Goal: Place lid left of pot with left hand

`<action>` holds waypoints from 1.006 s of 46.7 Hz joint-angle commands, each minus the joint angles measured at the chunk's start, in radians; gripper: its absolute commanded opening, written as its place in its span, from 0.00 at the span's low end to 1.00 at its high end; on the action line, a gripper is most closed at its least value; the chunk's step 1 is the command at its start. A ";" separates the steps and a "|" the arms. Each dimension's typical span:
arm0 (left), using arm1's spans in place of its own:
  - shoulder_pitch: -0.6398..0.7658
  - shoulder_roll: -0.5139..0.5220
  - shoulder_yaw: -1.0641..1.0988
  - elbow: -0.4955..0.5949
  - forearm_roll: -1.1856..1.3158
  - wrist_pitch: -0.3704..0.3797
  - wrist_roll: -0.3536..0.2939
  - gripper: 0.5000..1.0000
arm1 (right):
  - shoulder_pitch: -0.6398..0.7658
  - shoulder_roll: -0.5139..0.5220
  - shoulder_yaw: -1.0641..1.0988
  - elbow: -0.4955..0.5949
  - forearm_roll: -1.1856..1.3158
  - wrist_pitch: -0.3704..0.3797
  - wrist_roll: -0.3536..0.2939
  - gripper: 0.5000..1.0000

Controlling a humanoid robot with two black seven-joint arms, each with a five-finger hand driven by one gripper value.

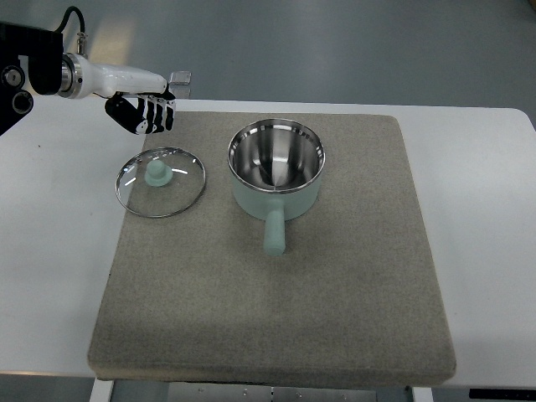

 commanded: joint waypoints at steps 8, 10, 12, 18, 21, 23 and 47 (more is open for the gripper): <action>0.089 0.000 -0.002 0.108 -0.478 0.291 -0.002 0.99 | 0.000 0.000 0.000 0.000 -0.001 0.000 0.000 0.84; 0.094 0.000 -0.002 0.129 -0.577 0.300 -0.002 0.99 | 0.000 0.000 0.000 0.000 0.000 0.000 0.000 0.84; 0.095 -0.001 0.000 0.149 -0.659 0.300 -0.002 0.99 | 0.000 0.000 0.000 0.000 0.000 0.000 0.000 0.84; 0.111 -0.004 0.000 0.186 -0.828 0.302 -0.004 0.99 | 0.000 0.000 0.000 0.000 0.000 0.000 0.000 0.84; 0.126 -0.011 0.000 0.194 -0.901 0.306 -0.004 0.99 | 0.000 0.000 0.000 0.000 0.000 0.000 0.000 0.84; 0.144 -0.017 -0.002 0.205 -0.969 0.311 -0.004 0.99 | 0.000 0.000 0.000 0.000 0.000 -0.001 0.000 0.84; 0.318 -0.136 -0.252 0.291 -1.437 0.159 0.206 0.99 | 0.000 0.000 0.000 0.000 0.000 0.000 0.000 0.84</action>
